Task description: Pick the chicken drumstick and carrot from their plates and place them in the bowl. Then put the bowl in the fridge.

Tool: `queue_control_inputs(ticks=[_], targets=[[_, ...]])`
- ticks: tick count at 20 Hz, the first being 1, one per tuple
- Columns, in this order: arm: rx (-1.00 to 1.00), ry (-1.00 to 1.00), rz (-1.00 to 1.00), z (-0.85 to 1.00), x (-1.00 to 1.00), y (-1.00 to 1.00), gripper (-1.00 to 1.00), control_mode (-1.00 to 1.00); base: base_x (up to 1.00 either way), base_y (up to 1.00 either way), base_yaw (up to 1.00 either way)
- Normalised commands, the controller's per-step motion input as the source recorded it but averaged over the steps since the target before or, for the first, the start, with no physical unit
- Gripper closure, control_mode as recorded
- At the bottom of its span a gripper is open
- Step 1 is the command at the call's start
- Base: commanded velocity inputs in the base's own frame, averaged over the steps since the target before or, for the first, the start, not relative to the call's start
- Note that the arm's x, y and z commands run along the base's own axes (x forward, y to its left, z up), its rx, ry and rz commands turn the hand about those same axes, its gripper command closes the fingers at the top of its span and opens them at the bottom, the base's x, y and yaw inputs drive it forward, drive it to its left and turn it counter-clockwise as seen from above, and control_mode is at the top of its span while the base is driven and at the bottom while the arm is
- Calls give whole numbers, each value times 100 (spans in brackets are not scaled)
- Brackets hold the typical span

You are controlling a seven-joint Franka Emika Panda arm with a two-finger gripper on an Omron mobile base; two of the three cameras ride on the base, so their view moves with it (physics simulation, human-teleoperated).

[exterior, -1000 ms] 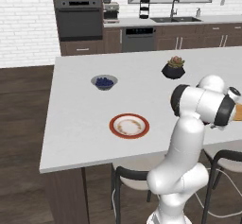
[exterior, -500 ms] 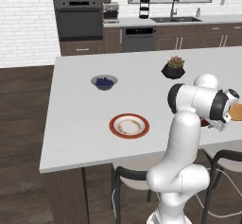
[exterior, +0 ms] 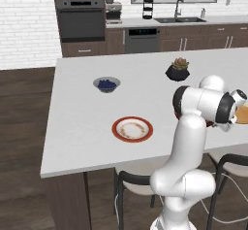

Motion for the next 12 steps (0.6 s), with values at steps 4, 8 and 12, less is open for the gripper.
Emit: queue_control_inputs(ticks=[4,8,12], targets=[[0,-12,-2,11,-5,17,100,-100,0,0,0],[3,-18,-5,28,-34,19,100,-100,0,0,0],[12,-20,-8,37,-52,58,100,-100,0,0,0]])
